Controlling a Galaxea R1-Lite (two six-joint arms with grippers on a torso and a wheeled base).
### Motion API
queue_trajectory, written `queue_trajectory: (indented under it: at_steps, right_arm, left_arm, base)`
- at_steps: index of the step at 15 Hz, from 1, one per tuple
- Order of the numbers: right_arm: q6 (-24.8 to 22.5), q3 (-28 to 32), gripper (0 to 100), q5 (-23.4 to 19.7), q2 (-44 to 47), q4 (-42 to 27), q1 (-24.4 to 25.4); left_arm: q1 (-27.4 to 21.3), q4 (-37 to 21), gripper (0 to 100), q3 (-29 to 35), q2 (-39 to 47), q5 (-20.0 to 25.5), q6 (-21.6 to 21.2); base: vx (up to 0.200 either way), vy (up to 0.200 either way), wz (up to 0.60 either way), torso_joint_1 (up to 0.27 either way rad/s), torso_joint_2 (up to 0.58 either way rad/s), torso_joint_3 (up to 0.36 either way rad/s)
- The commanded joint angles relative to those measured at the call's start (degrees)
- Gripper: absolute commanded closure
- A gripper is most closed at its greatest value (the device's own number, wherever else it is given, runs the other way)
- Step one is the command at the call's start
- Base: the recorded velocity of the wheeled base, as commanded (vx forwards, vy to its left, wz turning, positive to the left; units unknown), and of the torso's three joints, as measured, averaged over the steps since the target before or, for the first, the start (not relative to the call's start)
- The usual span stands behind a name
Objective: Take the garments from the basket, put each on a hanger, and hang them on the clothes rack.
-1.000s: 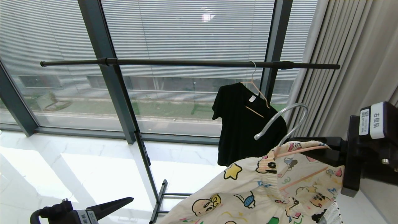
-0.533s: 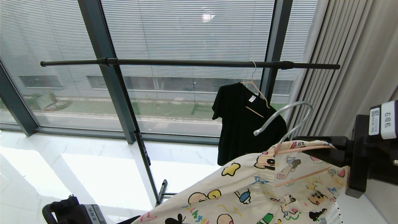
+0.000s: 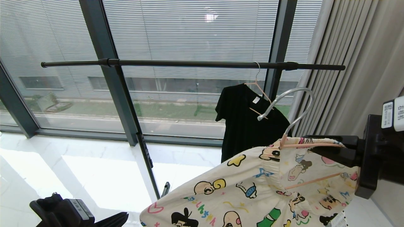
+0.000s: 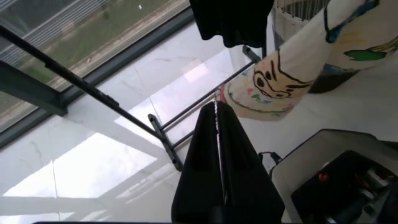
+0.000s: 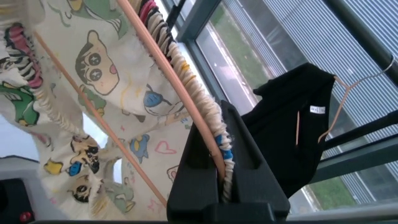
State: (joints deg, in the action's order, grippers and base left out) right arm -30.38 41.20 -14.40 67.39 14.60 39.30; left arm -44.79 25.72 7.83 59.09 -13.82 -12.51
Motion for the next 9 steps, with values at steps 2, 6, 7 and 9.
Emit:
queue_trajectory:
  at_steps: [2,6,7,9]
  right_arm:
    - [0.06,-0.07,100,-0.02,0.02,-0.01,0.07]
    - [1.29,0.02,100,1.13,0.02,-0.01,-0.02]
    - [1.29,-0.07,100,1.21,0.02,-0.01,-0.02]
    - [1.29,-0.07,100,1.30,0.02,-0.01,-0.10]
  left_arm:
    - [-2.94,0.03,100,1.40,-1.52,1.96,0.03]
    - [-3.82,-0.06,100,-0.27,-4.86,9.17,-4.02]
    - [-3.82,-0.06,100,-0.18,-4.86,8.81,-4.37]
    - [-3.73,-0.06,100,1.23,-4.60,7.06,-4.19]
  base:
    - [0.000,0.000,0.00,0.000,0.00,0.000]
    - [0.000,0.000,0.00,0.000,0.00,0.000]
    - [0.000,0.000,0.00,0.000,0.00,0.000]
    - [0.000,0.000,0.00,0.000,0.00,0.000]
